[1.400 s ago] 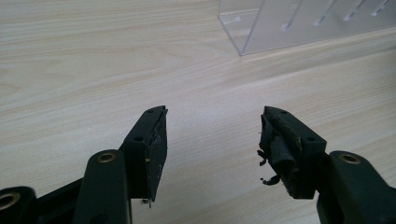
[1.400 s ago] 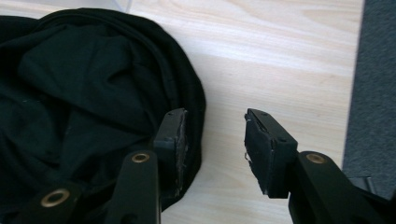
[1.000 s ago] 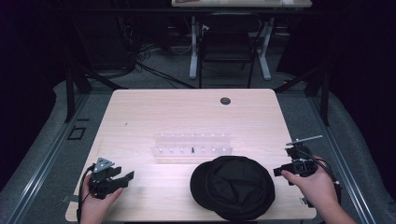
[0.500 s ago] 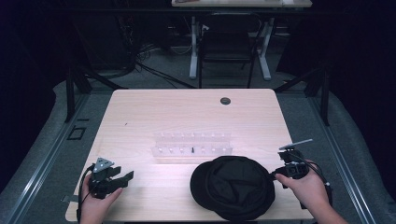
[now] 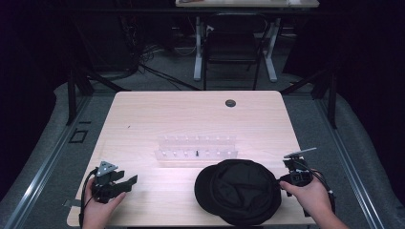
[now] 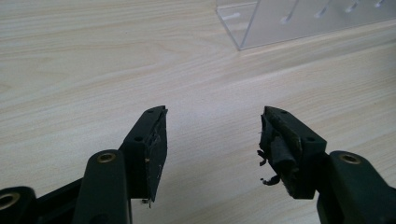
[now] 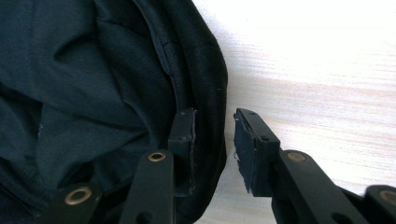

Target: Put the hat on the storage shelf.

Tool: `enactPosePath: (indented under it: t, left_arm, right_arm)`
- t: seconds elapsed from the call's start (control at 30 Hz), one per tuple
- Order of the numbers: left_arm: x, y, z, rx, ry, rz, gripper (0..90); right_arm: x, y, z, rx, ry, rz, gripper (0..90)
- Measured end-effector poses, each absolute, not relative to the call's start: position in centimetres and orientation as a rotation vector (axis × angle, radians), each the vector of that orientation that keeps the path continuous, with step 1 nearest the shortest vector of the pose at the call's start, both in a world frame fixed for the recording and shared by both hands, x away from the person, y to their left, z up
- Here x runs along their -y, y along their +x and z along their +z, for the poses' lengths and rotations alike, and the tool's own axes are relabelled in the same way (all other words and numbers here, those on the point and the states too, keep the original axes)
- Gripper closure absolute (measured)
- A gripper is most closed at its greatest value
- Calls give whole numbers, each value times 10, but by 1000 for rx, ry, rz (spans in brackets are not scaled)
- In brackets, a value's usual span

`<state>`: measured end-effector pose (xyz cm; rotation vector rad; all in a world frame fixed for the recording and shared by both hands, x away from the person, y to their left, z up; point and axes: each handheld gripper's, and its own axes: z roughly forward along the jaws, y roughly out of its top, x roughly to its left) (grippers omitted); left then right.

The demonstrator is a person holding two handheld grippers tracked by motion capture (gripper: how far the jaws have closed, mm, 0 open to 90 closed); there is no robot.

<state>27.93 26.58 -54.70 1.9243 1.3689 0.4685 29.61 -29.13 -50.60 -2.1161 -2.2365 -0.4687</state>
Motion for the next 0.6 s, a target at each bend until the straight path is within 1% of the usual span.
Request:
enactPosePath:
  t: [0.37, 0.4, 0.5, 0.6]
  left_arm:
    - [-266, 280, -548, -1370, 1923, 462, 416]
    - [-266, 280, -548, -1370, 1923, 462, 416]
    - [-266, 280, -548, -1373, 1923, 461, 416]
    - [-266, 280, -548, -1371, 1922, 461, 417]
  right_arm:
    - [293, 302, -519, 2165, -2132, -509, 713]
    - [295, 303, -517, 2180, -2110, -461, 713]
    - [295, 304, -520, 2150, -2129, -504, 720]
    - [296, 306, -521, 2168, -2104, -458, 728]
